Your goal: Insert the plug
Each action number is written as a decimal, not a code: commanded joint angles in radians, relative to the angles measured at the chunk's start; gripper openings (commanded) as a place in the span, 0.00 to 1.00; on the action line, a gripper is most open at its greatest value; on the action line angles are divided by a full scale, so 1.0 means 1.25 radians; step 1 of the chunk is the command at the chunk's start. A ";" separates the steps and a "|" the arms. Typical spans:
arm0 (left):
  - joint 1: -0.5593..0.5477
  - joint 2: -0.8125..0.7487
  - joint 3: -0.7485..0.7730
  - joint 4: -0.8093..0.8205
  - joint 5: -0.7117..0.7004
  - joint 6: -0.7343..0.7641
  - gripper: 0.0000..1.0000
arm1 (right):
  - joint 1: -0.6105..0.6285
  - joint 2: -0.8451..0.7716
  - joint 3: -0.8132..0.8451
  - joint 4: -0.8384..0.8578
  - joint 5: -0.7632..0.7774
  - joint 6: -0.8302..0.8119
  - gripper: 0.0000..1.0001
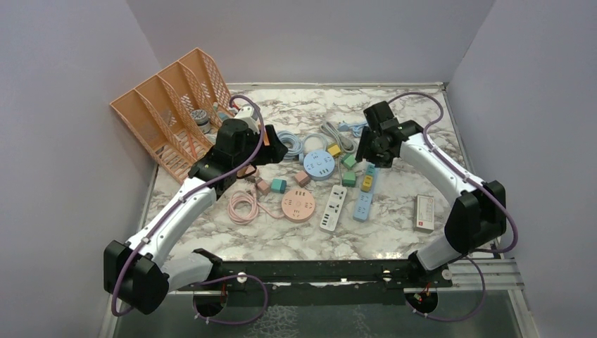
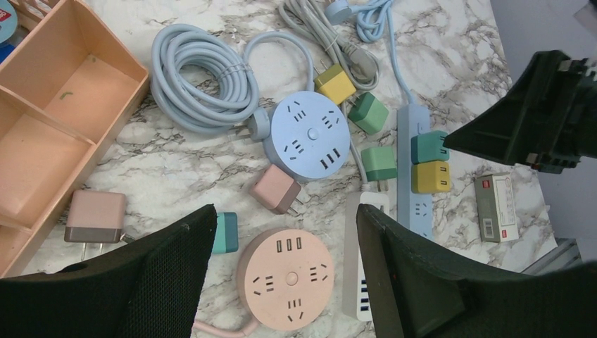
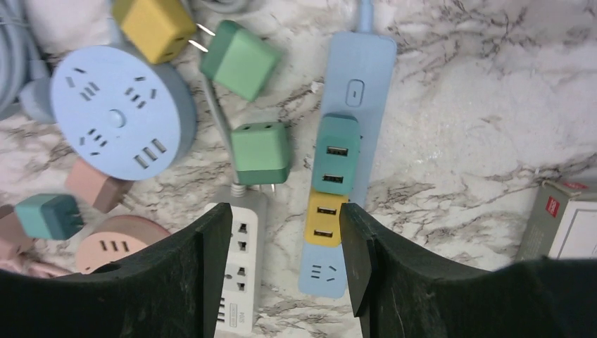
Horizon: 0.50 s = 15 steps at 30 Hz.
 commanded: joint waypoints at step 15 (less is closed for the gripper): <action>-0.004 0.036 0.046 0.029 0.008 -0.036 0.83 | -0.004 0.221 0.153 0.169 -0.151 -0.432 0.68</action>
